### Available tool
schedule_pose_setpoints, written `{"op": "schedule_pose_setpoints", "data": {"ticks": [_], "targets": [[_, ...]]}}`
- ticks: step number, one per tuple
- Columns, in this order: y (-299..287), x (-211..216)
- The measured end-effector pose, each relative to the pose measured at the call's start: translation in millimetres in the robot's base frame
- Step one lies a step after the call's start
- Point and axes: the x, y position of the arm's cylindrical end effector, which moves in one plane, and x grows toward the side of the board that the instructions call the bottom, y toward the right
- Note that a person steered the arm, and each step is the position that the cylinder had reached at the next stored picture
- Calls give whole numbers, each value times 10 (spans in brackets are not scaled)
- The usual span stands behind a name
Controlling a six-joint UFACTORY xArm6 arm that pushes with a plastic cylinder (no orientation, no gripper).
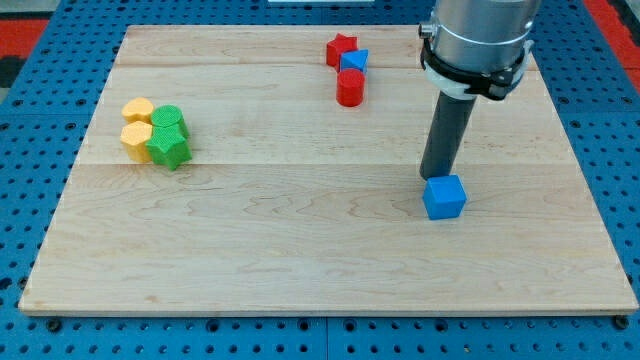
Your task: Place the red circle above the blue cube
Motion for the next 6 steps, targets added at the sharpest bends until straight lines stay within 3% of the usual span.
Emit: {"op": "schedule_pose_setpoints", "data": {"ticks": [4,5,6], "targets": [[177,184],[38,-152],[-639,-230]]}}
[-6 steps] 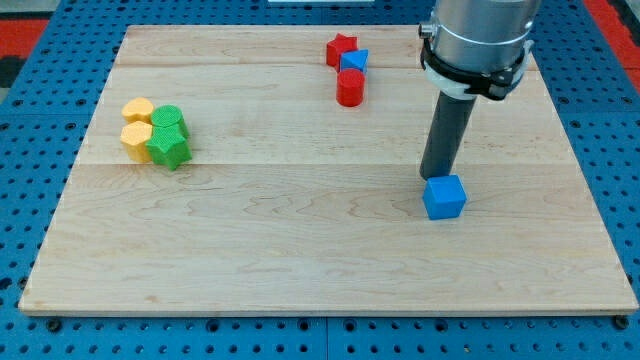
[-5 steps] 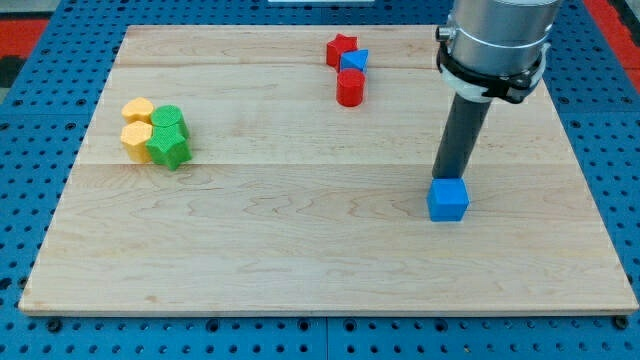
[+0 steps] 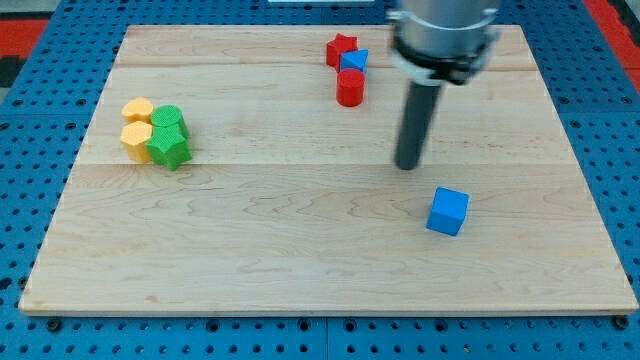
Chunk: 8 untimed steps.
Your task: Place the red circle above the blue cube
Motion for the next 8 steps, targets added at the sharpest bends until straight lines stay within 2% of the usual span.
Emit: {"op": "schedule_pose_setpoints", "data": {"ticks": [1,2,3,4,5,6,8], "targets": [[-821,-148],[-1100,-683],[-1108,-1097],[-772,-1427],[-317,-1580],[-211,-1558],[-154,-919]]}}
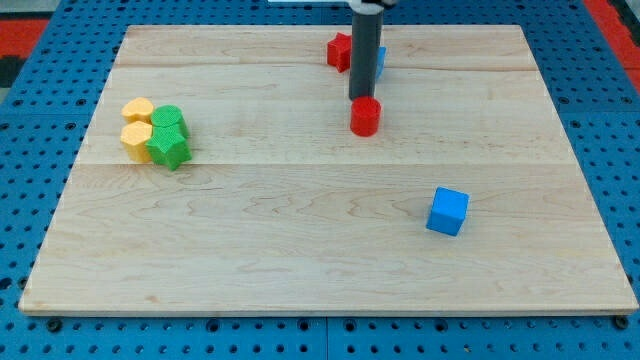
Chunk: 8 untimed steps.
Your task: Place the red circle above the blue cube
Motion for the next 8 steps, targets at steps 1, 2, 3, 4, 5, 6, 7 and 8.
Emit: {"op": "schedule_pose_setpoints", "data": {"ticks": [1,2,3,4,5,6,7,8], "targets": [[0,296],[-125,319],[-129,554],[-105,625],[-130,755],[-130,796],[-391,968],[-362,1049]]}}
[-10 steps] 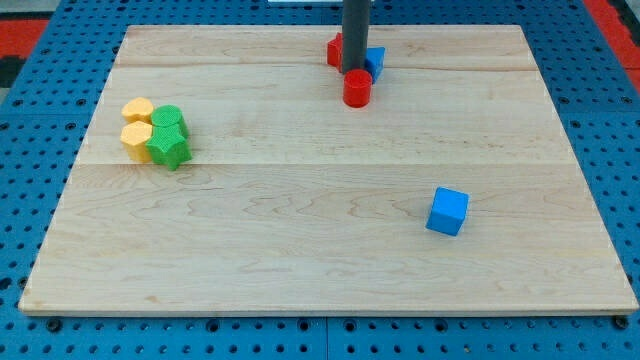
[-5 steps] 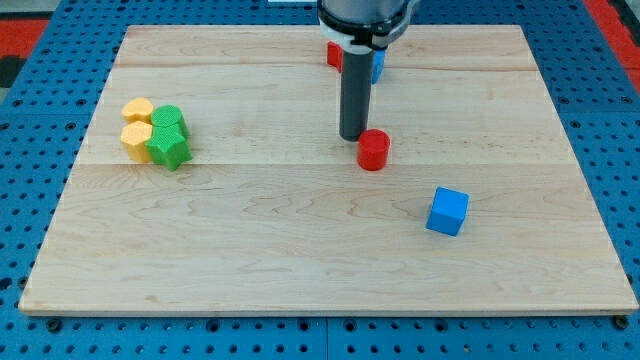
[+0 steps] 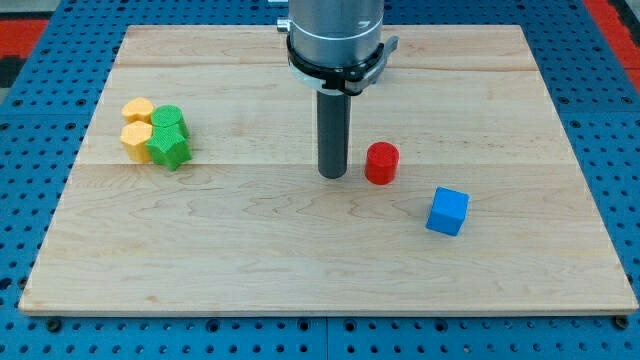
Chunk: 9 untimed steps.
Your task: Place the red circle above the blue cube
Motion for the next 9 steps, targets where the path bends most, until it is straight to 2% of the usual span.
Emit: {"op": "schedule_pose_setpoints", "data": {"ticks": [2,4,9], "targets": [[386,-24],[425,-195],[749,-174]]}}
